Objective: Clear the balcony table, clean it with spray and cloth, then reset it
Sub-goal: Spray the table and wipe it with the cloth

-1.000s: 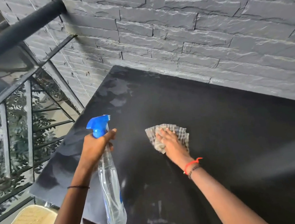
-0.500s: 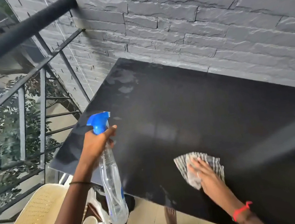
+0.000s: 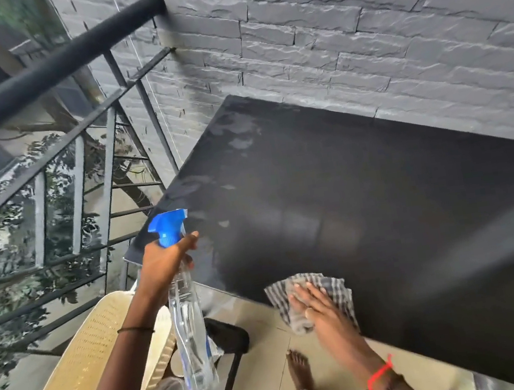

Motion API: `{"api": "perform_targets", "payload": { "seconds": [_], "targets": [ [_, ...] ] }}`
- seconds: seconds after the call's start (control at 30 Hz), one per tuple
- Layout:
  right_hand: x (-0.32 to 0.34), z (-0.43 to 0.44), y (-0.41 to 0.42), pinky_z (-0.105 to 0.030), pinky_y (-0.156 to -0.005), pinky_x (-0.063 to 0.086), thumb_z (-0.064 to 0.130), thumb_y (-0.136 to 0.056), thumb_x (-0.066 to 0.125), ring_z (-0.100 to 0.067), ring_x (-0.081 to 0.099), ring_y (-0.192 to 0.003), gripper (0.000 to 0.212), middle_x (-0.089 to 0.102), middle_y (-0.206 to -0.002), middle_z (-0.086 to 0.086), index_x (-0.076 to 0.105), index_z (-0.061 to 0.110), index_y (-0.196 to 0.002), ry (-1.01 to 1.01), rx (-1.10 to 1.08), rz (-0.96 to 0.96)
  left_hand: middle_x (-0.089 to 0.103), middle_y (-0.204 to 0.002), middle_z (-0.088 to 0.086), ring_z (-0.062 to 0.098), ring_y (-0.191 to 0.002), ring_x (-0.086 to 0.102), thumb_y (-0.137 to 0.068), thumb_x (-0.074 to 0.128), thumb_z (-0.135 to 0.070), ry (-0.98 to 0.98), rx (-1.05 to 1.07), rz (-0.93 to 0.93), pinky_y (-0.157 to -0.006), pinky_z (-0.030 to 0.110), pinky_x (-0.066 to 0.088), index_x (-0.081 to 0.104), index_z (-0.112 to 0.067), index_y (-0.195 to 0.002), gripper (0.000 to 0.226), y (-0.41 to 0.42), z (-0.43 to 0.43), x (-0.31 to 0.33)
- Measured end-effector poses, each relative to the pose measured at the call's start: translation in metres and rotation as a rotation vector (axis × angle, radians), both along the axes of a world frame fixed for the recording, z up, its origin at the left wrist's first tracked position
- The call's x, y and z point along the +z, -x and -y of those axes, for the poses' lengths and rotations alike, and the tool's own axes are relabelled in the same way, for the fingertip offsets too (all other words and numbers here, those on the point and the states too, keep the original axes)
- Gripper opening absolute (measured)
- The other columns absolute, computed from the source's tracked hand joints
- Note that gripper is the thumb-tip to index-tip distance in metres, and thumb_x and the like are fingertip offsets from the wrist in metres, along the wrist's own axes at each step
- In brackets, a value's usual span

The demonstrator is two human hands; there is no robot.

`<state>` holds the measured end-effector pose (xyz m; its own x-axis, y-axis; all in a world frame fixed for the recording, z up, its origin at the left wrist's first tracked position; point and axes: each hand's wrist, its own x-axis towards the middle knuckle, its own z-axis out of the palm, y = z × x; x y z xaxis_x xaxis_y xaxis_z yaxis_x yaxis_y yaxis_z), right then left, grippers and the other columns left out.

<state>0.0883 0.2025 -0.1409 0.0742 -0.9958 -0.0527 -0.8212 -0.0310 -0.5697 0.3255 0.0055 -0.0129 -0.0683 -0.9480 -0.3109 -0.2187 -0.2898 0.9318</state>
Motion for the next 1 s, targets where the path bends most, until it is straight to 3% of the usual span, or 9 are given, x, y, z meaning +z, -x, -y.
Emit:
{"api": "perform_targets", "payload": {
  "seconds": [0.17, 0.3, 0.5, 0.6, 0.7, 0.87, 1.0],
  "targets": [
    [0.003, 0.039, 0.016, -0.021, -0.119, -0.008, 0.009, -0.098, 0.035, -0.013, -0.002, -0.149, 0.055, -0.001, -0.157, 0.008, 0.020, 0.022, -0.149, -0.006, -0.140, -0.156, 0.062, -0.071, 0.007, 0.005, -0.035, 0.048, -0.087, 0.068, -0.011, -0.022, 0.045, -0.007, -0.042, 0.018, 0.039, 0.061, -0.008, -0.076, 0.013, -0.025, 0.000, 0.006],
    [0.010, 0.105, -0.025, -0.020, -0.116, -0.012, 0.011, -0.098, 0.034, -0.014, -0.001, -0.149, 0.054, 0.006, -0.160, 0.004, 0.020, 0.019, -0.150, -0.010, -0.149, -0.163, 0.062, -0.072, 0.007, 0.004, -0.036, 0.048, -0.087, 0.068, -0.011, -0.053, 0.081, -0.016, -0.042, 0.016, 0.040, 0.064, -0.001, -0.088, 0.011, -0.042, 0.006, 0.008],
    [0.005, 0.130, -0.108, -0.033, -0.122, -0.006, -0.008, -0.093, 0.035, -0.020, -0.009, -0.148, 0.056, -0.001, -0.160, 0.005, 0.039, 0.014, -0.144, 0.018, 0.036, -0.146, 0.060, -0.042, -0.008, 0.000, -0.032, 0.046, -0.086, 0.067, -0.009, -0.039, 0.095, -0.025, -0.037, 0.011, 0.038, 0.059, -0.010, -0.071, 0.017, -0.058, 0.024, 0.011],
    [-0.003, 0.111, -0.105, -0.029, -0.120, -0.011, -0.008, -0.091, 0.038, -0.021, -0.010, -0.147, 0.055, -0.004, -0.157, 0.007, 0.043, 0.015, -0.141, 0.046, 0.128, -0.147, 0.060, -0.044, -0.007, 0.001, -0.035, 0.047, -0.085, 0.066, -0.007, -0.039, 0.106, -0.023, -0.038, 0.012, 0.040, 0.060, -0.009, -0.071, 0.016, -0.066, 0.037, 0.012],
    [-0.002, 0.116, -0.077, -0.020, -0.117, -0.012, 0.001, -0.096, 0.034, -0.018, -0.002, -0.149, 0.051, 0.005, -0.158, 0.004, 0.034, 0.014, -0.146, -0.009, 0.123, -0.076, 0.060, -0.057, 0.002, 0.008, -0.041, 0.049, -0.084, 0.069, -0.010, -0.040, 0.153, 0.003, -0.045, 0.021, 0.041, 0.062, -0.007, -0.073, 0.013, -0.076, 0.055, 0.011],
    [0.008, 0.193, -0.055, -0.022, -0.119, -0.005, 0.003, -0.099, 0.032, -0.017, 0.000, -0.149, 0.052, 0.007, -0.159, 0.003, 0.024, 0.016, -0.149, -0.016, -0.054, -0.106, 0.062, -0.064, 0.004, 0.008, -0.040, 0.050, -0.082, 0.072, -0.013, -0.035, 0.223, 0.014, -0.049, 0.023, 0.041, 0.063, -0.010, -0.072, 0.014, -0.096, 0.081, 0.004],
    [0.015, 0.248, -0.100, -0.027, -0.119, -0.008, 0.003, -0.098, 0.033, -0.020, -0.003, -0.149, 0.056, 0.002, -0.161, 0.001, 0.020, 0.018, -0.150, 0.021, 0.052, -0.155, 0.064, -0.068, 0.004, 0.003, -0.038, 0.051, -0.083, 0.071, -0.012, -0.043, 0.272, -0.008, -0.046, 0.020, 0.043, 0.062, -0.011, -0.073, 0.014, -0.103, 0.096, 0.001]
  ]
}}
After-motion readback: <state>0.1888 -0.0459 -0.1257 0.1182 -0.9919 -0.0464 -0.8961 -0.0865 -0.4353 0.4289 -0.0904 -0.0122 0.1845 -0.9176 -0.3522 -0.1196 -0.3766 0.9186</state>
